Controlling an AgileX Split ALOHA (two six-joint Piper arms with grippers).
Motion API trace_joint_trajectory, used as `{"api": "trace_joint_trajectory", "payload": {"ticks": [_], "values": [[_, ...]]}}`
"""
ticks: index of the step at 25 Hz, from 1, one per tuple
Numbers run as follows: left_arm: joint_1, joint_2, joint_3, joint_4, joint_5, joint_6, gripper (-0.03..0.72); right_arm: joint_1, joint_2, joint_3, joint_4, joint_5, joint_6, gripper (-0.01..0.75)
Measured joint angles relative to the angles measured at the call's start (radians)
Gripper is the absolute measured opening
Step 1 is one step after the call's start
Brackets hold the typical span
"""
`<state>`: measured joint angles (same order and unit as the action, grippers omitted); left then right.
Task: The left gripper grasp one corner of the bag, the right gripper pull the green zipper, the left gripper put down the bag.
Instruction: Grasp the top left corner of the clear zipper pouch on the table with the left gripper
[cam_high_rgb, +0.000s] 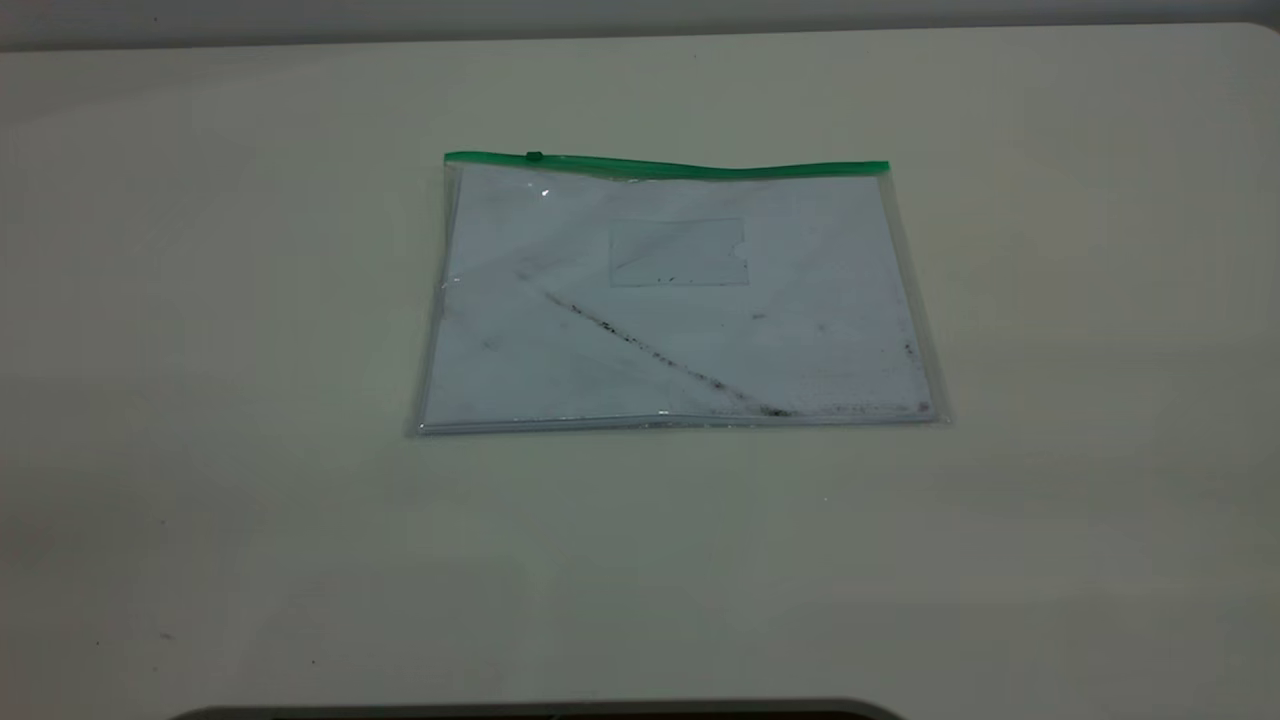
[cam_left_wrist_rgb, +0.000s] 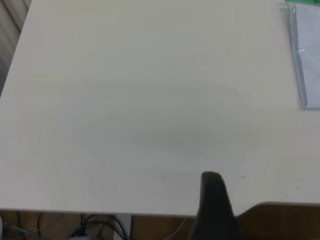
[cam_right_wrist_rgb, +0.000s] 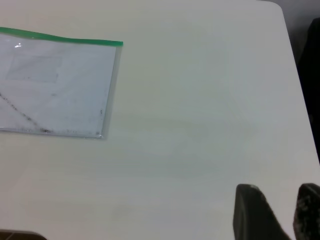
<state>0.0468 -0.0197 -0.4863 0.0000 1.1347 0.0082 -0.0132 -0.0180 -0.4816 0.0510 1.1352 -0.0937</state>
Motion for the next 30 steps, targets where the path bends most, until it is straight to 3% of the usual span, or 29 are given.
{"api": "trace_joint_trajectory", "payload": {"ticks": [22, 25, 30], "values": [[0.000, 0.003, 0.000, 0.000, 0.000, -0.008, 0.588, 0.000, 0.000, 0.000, 0.037, -0.001, 0.000, 0.251], [0.000, 0.060, -0.031, 0.000, -0.011, -0.020, 0.588, 0.000, 0.000, 0.000, 0.048, -0.007, 0.000, 0.315], [0.000, 0.296, -0.073, -0.007, -0.141, -0.021, 0.588, 0.000, 0.033, -0.021, 0.090, -0.044, 0.000, 0.480]]}}
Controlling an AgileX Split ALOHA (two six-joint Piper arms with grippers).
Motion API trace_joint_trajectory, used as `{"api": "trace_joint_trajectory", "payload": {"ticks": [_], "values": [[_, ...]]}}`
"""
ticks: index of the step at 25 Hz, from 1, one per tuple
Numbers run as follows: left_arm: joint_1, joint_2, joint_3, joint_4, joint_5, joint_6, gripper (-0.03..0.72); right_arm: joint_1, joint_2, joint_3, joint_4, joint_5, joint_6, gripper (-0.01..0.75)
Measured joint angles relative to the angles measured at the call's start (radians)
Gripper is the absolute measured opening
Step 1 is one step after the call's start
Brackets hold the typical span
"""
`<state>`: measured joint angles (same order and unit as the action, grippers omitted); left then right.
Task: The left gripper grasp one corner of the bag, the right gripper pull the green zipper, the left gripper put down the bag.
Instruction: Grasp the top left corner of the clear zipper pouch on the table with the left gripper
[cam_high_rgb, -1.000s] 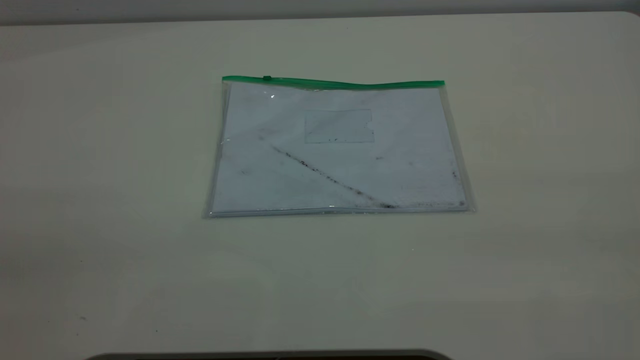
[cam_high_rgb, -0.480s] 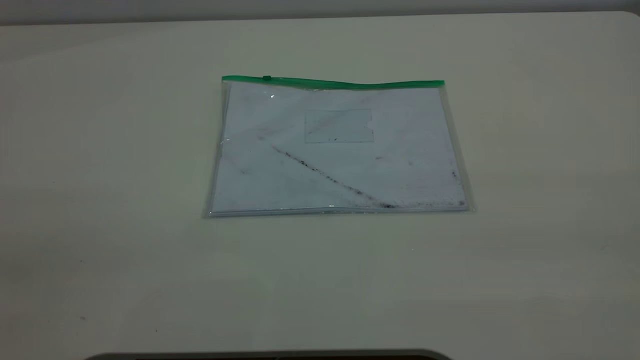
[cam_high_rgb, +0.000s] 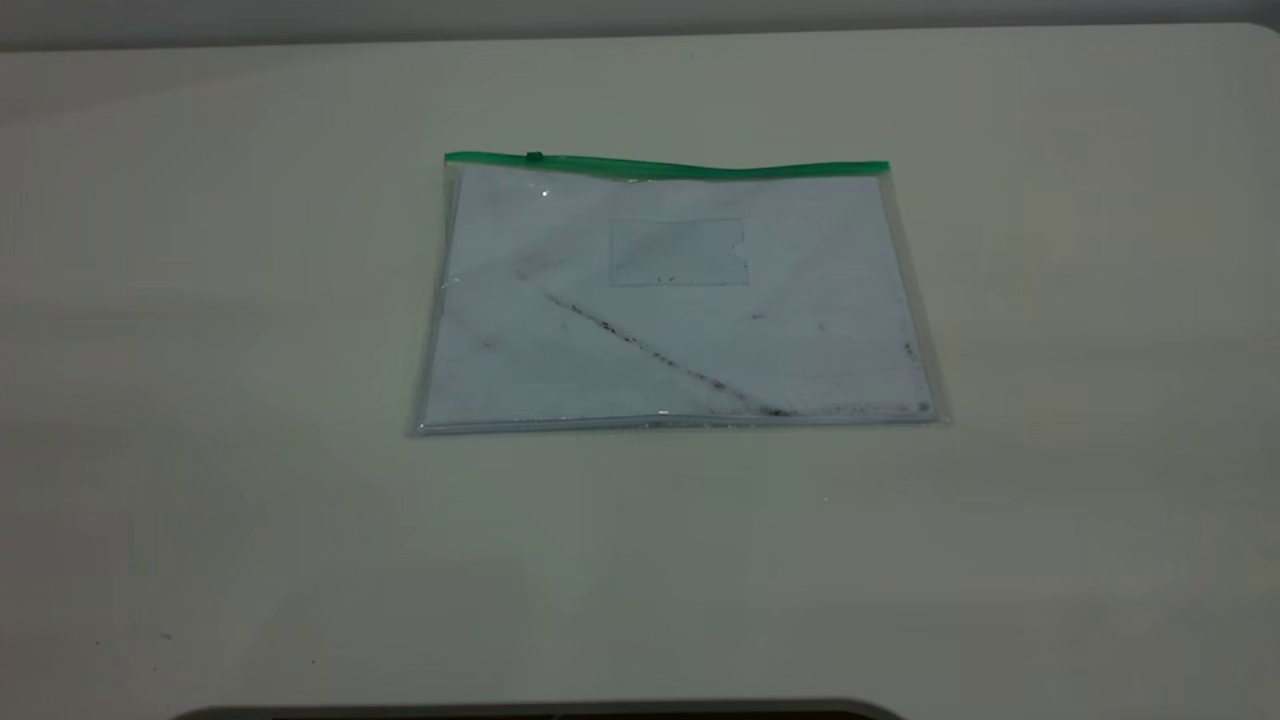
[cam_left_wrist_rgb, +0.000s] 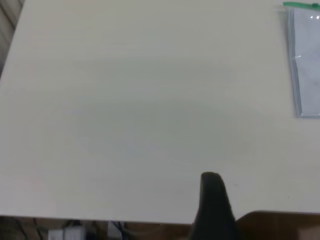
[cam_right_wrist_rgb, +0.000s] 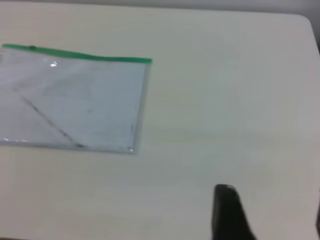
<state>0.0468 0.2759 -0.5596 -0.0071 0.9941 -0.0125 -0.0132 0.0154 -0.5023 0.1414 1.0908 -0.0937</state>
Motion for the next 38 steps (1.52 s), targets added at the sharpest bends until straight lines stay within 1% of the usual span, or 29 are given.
{"api": "trace_joint_trajectory", "payload": {"ticks": [2, 5, 10, 14, 19, 25, 29, 32, 38], "values": [[0.000, 0.128, -0.021, -0.001, -0.069, 0.000, 0.588, 0.000, 0.061, -0.027, 0.002, -0.020, 0.000, 0.536], [0.000, 0.320, -0.068, -0.017, -0.182, 0.004, 0.588, 0.000, 0.179, -0.074, 0.002, -0.050, -0.001, 0.571], [0.000, 0.653, -0.154, -0.054, -0.335, 0.055, 0.588, 0.000, 0.368, -0.129, 0.003, -0.147, -0.012, 0.578], [0.000, 0.895, -0.255, -0.129, -0.396, 0.123, 0.588, 0.000, 0.493, -0.133, 0.017, -0.217, -0.020, 0.578], [0.000, 1.166, -0.375, -0.320, -0.447, 0.297, 0.588, 0.000, 0.624, -0.133, 0.076, -0.262, -0.040, 0.578], [0.000, 1.422, -0.465, -0.573, -0.542, 0.579, 0.588, 0.000, 0.781, -0.133, 0.168, -0.349, -0.118, 0.578], [0.000, 1.574, -0.531, -0.761, -0.563, 0.751, 0.588, 0.000, 0.905, -0.134, 0.214, -0.447, -0.185, 0.578], [0.000, 1.685, -0.578, -0.900, -0.576, 0.912, 0.588, 0.000, 1.008, -0.150, 0.225, -0.517, -0.245, 0.578], [-0.010, 1.891, -0.686, -1.173, -0.564, 1.209, 0.588, 0.000, 1.178, -0.236, 0.230, -0.569, -0.285, 0.578]]}}
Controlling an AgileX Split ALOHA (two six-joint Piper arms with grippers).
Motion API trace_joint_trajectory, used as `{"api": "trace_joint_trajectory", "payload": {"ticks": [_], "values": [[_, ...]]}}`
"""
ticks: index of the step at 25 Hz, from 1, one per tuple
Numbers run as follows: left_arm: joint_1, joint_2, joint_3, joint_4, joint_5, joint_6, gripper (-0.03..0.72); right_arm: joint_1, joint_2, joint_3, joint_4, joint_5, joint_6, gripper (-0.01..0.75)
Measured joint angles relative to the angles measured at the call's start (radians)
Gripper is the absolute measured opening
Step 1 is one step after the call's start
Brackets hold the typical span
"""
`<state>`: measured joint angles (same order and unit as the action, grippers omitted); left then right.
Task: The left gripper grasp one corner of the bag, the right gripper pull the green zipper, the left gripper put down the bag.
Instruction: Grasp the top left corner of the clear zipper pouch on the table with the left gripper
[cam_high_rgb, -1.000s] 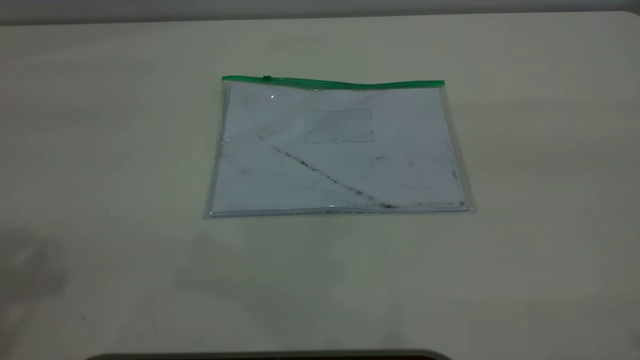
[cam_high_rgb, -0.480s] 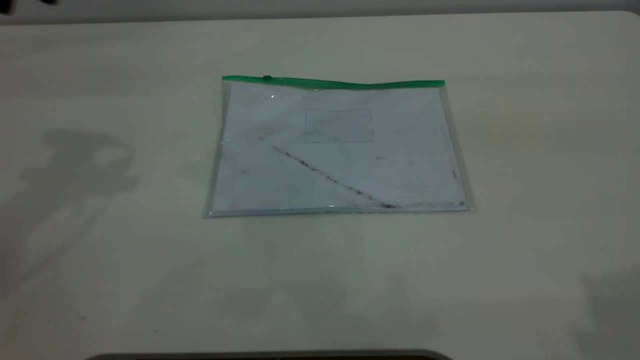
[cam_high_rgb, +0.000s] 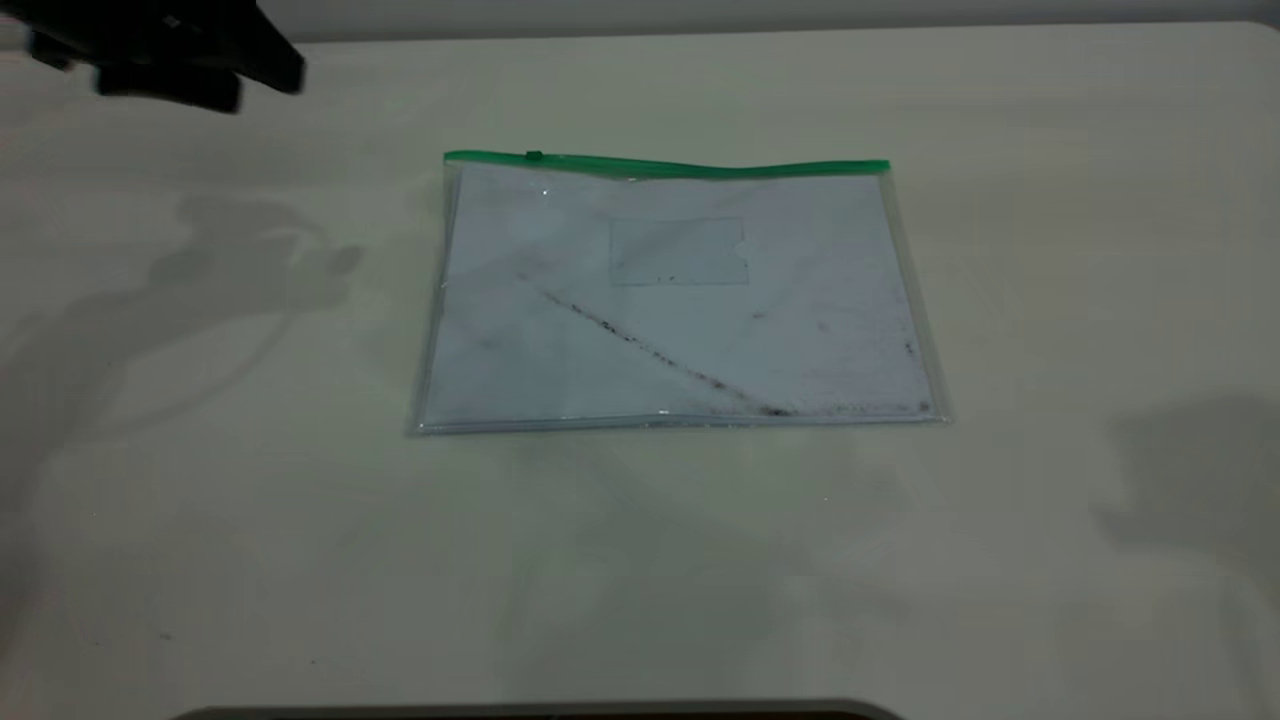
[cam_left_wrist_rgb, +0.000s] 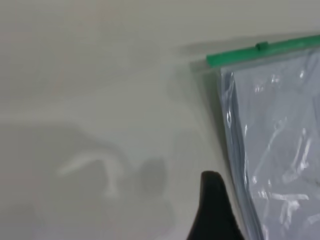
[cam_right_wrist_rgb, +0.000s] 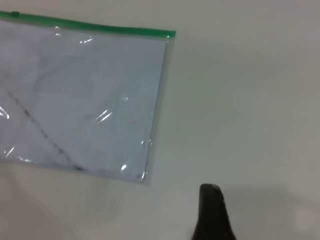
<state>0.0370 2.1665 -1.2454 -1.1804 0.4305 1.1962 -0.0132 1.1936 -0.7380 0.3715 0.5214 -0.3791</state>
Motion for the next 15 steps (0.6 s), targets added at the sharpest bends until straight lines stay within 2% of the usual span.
{"api": "trace_joint_trajectory", "payload": {"ticks": [6, 15], "values": [[-0.021, 0.139, -0.081, -0.150, -0.001, 0.141, 0.588, 0.000, 0.094, -0.053, 0.002, -0.026, -0.024, 0.578], [-0.047, 0.298, -0.219, -0.206, 0.029, 0.156, 0.588, 0.000, 0.112, -0.079, 0.003, -0.030, -0.045, 0.578]]}}
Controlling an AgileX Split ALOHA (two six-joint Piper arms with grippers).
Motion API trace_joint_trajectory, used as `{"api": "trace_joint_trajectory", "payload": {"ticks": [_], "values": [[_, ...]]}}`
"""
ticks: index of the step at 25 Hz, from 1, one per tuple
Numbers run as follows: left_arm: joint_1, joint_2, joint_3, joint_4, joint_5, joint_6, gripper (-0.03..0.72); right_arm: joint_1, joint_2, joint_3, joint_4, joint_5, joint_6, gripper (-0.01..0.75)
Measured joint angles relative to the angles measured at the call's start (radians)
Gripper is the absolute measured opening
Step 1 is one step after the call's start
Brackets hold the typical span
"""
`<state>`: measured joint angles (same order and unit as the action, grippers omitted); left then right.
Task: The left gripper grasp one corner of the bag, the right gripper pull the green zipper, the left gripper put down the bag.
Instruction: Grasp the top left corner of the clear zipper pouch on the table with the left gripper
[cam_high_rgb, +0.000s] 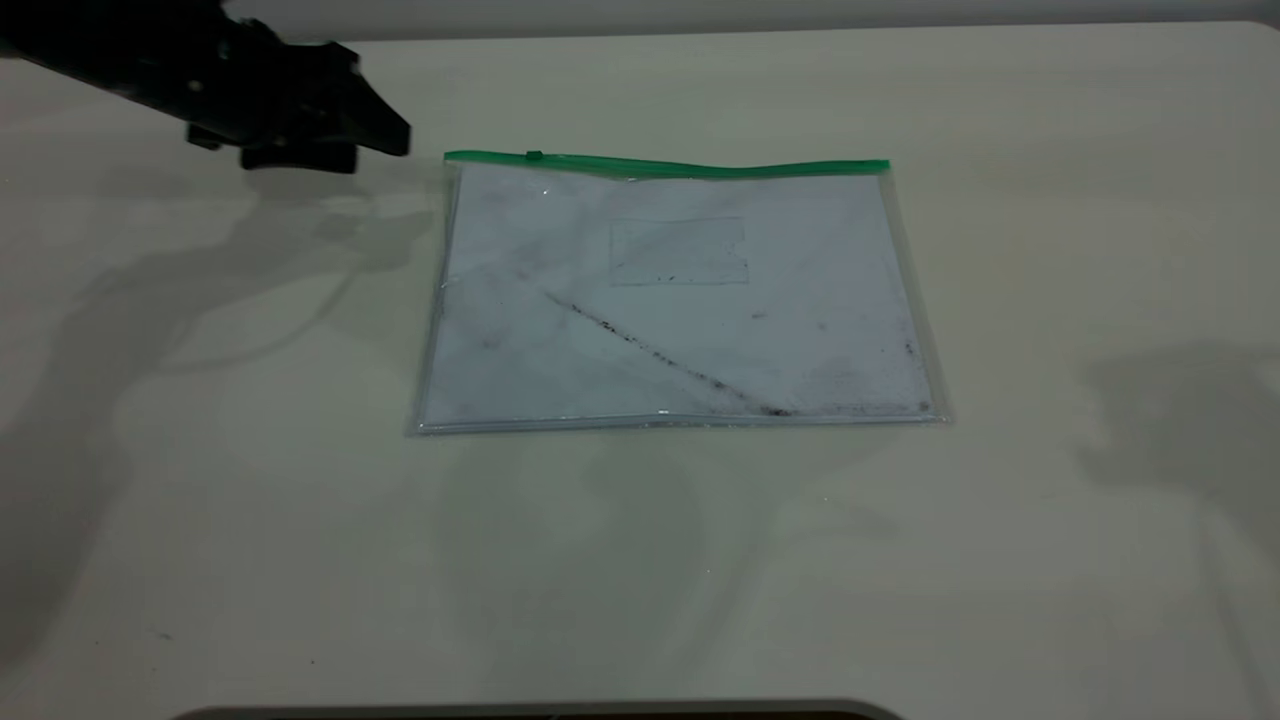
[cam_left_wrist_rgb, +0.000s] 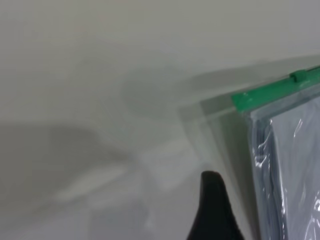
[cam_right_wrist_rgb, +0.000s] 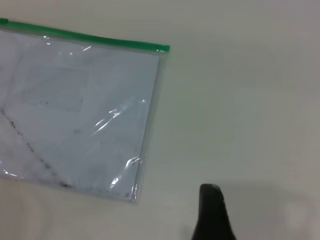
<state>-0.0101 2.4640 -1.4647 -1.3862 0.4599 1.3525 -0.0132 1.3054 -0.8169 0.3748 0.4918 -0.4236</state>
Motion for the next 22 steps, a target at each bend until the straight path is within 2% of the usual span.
{"api": "trace_joint_trajectory", "payload": {"ticks": [7, 13, 22], "values": [[-0.053, 0.057, -0.047, -0.010, -0.032, 0.005, 0.588, 0.000, 0.000, -0.003, 0.000, -0.001, -0.005, 0.578], [-0.059, 0.099, -0.072, -0.019, -0.051, 0.008, 0.588, 0.000, 0.000, -0.003, 0.000, -0.001, -0.005, 0.578], [-0.064, 0.146, -0.097, -0.145, 0.014, 0.073, 0.588, 0.000, 0.000, -0.003, 0.001, 0.000, -0.006, 0.578]]}}
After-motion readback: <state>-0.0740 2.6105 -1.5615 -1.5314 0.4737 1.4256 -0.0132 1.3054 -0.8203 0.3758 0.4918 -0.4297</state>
